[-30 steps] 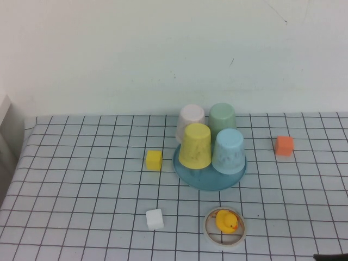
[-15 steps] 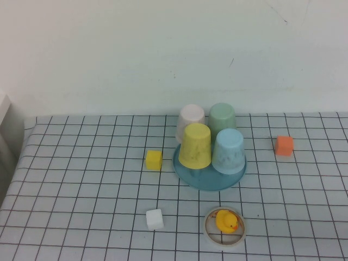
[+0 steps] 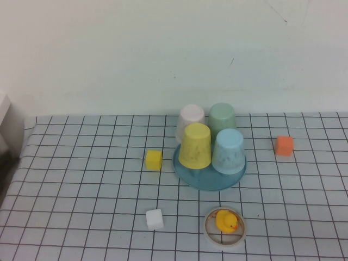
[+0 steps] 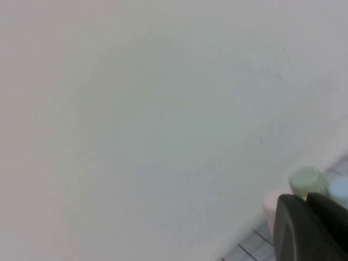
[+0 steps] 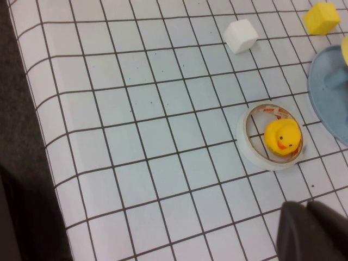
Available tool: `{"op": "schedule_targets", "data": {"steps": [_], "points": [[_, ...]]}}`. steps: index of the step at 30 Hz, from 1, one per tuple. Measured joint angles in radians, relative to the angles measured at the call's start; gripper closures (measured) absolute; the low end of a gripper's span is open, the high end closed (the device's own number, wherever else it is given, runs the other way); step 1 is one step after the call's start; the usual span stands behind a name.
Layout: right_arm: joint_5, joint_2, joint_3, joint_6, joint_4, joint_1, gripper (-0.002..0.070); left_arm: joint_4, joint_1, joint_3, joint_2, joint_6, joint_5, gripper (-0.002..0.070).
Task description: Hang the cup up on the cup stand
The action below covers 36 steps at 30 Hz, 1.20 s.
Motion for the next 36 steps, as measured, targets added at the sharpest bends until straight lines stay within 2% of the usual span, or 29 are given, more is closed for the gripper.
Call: {"op": "schedule_targets", "data": {"steps": [9, 14, 19, 24, 27, 31, 36], "points": [[0.000, 0.000, 0.000, 0.000, 0.000, 0.000, 0.0678, 0.000, 0.000, 0.127, 0.000, 0.000, 0.032, 0.0676], [0.000, 0.000, 0.000, 0.000, 0.000, 0.000, 0.0678, 0.003, 0.010, 0.146, 0.002, 0.000, -0.015, 0.0676], [0.000, 0.000, 0.000, 0.000, 0.000, 0.000, 0.0678, 0.003, 0.059, 0.210, -0.058, 0.000, -0.147, 0.0676], [0.000, 0.000, 0.000, 0.000, 0.000, 0.000, 0.0678, 0.003, 0.185, 0.316, -0.158, -0.007, -0.196, 0.0676], [0.000, 0.000, 0.000, 0.000, 0.000, 0.000, 0.0678, 0.057, 0.260, 0.377, -0.221, -0.087, -0.196, 0.0676], [0.000, 0.000, 0.000, 0.000, 0.000, 0.000, 0.0678, 0.189, 0.344, 0.449, -0.299, -0.330, -0.152, 0.0676], [0.000, 0.000, 0.000, -0.001, 0.000, 0.000, 0.0678, 0.235, 0.395, 0.514, -0.376, -0.503, -0.045, 0.0676]]}}
